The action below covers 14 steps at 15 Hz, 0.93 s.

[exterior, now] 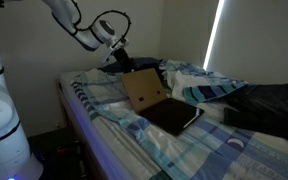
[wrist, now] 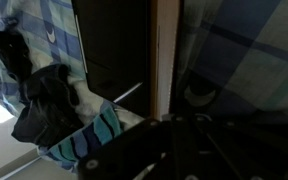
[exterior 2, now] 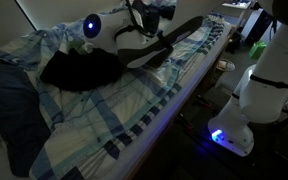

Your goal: Close the iPad on the bed.

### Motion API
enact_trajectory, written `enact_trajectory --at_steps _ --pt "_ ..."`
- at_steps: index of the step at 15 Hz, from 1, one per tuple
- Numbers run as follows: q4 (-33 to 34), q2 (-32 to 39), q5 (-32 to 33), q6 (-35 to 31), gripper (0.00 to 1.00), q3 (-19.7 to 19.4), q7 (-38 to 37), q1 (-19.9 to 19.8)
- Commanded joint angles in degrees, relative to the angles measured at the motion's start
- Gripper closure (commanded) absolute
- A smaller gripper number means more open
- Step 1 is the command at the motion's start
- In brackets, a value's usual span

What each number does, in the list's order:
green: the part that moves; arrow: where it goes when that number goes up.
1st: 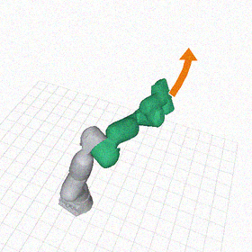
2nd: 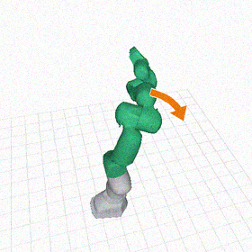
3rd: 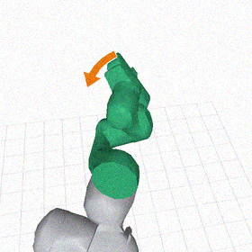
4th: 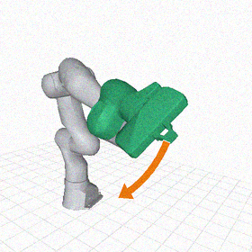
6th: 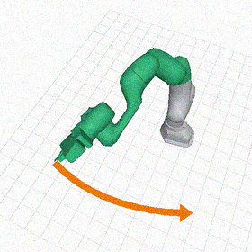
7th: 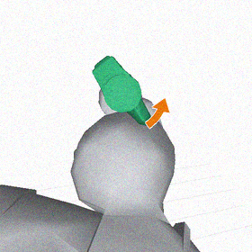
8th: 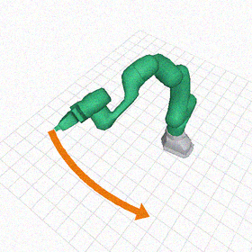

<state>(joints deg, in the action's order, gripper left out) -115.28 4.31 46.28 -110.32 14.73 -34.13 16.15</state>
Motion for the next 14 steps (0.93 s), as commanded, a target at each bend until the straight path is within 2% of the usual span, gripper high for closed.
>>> enact_trajectory --at_steps 1,14 --pt "1.22 -0.2 1.19 1.3 1.0 -1.16 -1.35 -0.51" --pt "1.98 -3.14 -0.32 1.6 1.0 -4.93 -1.45 -4.18"
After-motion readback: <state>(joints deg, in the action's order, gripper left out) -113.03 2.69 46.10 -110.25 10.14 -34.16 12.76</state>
